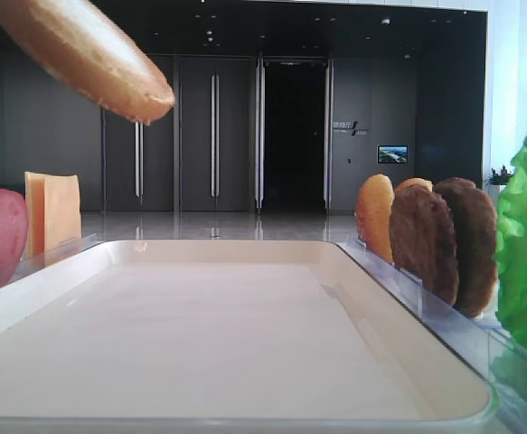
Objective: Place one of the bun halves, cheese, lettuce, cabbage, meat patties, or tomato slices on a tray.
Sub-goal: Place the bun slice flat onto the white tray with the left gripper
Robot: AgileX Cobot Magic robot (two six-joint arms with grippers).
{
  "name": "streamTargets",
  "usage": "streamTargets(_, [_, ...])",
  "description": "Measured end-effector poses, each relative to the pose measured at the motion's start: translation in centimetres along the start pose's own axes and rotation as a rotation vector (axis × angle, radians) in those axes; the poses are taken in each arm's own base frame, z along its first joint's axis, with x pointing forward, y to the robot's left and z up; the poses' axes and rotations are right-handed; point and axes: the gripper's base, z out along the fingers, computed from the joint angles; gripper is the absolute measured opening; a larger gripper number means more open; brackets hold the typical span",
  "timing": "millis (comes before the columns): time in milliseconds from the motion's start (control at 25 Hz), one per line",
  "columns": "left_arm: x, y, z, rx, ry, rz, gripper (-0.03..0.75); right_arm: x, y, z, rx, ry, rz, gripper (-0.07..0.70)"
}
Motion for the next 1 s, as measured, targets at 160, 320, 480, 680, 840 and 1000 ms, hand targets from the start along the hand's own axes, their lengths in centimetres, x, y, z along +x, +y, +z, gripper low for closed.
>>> streamTargets(160, [0.1,0.2,0.0,-0.001,0.004,-0.002,0.135,0.0,0.0,0.0,0.000,0.000,0.000,0.584])
streamTargets(320, [-0.1,0.2,0.0,-0.010,-0.013,-0.002,0.135,0.0,0.0,0.0,0.000,0.000,0.000,0.584])
streamTargets(480, [-0.2,0.4,0.0,-0.023,-0.026,0.001,0.135,0.0,0.0,0.0,0.000,0.000,0.000,0.584])
streamTargets(680, [-0.2,1.0,0.0,-0.100,-0.026,0.054,0.134,0.0,0.0,0.0,0.000,0.000,0.000,0.584])
streamTargets(840, [-0.5,1.4,-0.1,-0.136,-0.055,0.076,0.132,0.0,0.0,0.0,0.000,0.000,0.000,0.584])
streamTargets(1000, [-0.8,1.5,0.2,-0.128,-0.057,0.103,0.130,0.0,0.0,0.0,0.000,0.000,0.000,0.584])
